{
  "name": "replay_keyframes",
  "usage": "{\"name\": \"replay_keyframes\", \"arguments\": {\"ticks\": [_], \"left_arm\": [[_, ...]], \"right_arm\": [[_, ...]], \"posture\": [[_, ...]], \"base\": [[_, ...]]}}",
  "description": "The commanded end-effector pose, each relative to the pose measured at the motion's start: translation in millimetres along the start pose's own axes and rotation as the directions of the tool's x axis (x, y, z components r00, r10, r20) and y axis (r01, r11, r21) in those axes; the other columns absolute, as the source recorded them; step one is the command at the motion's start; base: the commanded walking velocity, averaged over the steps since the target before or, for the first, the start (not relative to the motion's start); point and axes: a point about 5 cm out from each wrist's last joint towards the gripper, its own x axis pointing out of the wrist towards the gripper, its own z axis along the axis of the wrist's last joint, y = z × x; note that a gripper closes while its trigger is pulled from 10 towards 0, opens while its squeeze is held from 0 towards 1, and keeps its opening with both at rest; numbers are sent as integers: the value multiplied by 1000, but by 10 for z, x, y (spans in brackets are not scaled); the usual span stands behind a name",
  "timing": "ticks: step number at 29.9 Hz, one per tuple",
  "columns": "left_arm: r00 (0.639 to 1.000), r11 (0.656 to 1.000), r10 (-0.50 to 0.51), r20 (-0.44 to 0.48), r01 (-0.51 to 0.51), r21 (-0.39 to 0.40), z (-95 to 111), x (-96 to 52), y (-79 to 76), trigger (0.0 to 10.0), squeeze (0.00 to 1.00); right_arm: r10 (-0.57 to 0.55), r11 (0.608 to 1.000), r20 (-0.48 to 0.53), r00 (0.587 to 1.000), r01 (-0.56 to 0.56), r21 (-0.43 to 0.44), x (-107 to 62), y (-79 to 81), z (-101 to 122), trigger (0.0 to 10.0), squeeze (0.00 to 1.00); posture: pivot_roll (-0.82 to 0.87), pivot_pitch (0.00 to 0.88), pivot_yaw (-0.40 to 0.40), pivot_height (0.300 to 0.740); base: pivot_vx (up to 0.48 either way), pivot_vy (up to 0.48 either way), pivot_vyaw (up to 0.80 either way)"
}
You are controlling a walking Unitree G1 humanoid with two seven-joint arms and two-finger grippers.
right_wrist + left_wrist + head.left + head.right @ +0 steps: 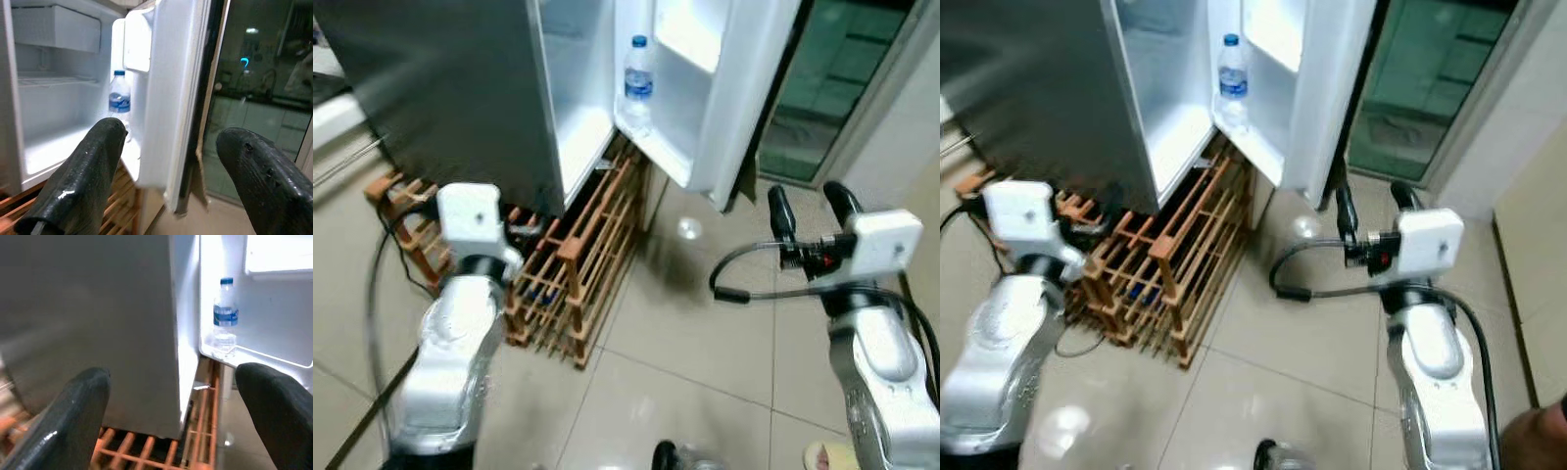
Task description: Restocking fridge
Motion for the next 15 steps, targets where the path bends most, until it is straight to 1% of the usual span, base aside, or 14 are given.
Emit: {"name": "replay_keyframes", "arguments": {"ticks": [1,3,5,6,7,9,10,13,14,15], "left_arm": [[999,1000,-24,44,24,-4,127,-72,-75,10000,0],[998,1000,-18,54,19,-16,142,-70,-96,10000,0],[999,998,-2,51,5,-65,129,-37,-155,10000,0],[999,995,15,47,-10,-98,113,-13,-167,10000,0],[998,990,64,16,-61,-126,64,42,-142,10000,0],[994,982,105,-16,-106,-155,15,102,-109,10000,0],[993,980,116,-24,-118,-163,2,119,-102,10000,0],[992,979,120,-29,-123,-163,15,156,-126,10000,0],[992,979,120,-29,-123,-163,15,156,-126,10000,0],[992,978,121,-27,-123,-166,22,167,-139,10000,0]], "right_arm": [[-43,999,20,999,44,-6,-40,-32,87,10000,0],[-52,999,17,998,53,-4,-46,-35,77,10000,0],[-47,999,10,999,47,-6,-1,-17,32,10000,0],[-41,999,8,999,41,-2,37,-9,6,10000,0],[-21,1000,-4,1000,21,0,123,10,-36,10000,0],[4,1000,-8,1000,-5,-5,220,22,-59,10000,0],[14,1000,-9,1000,-14,-7,251,26,-65,10000,0],[27,1000,-15,1000,-27,-5,346,16,-67,10000,0],[27,1000,-15,1000,-27,-5,346,16,-67,10000,0],[35,999,-14,999,-35,-4,381,17,-64,10000,0]], "posture": [[-66,1,-3,740],[-66,0,-3,740],[-69,0,-3,740],[-69,0,-5,740],[-71,0,-5,740],[-77,0,-3,740],[-77,0,-3,740],[-81,0,-3,740],[-81,0,-3,740],[-84,0,-1,740]], "base": [[0,0,0],[0,0,0],[0,0,0],[0,-382,0],[0,-435,0],[0,-420,0],[0,-416,0],[292,-378,0],[307,-368,0],[311,-360,0]]}}
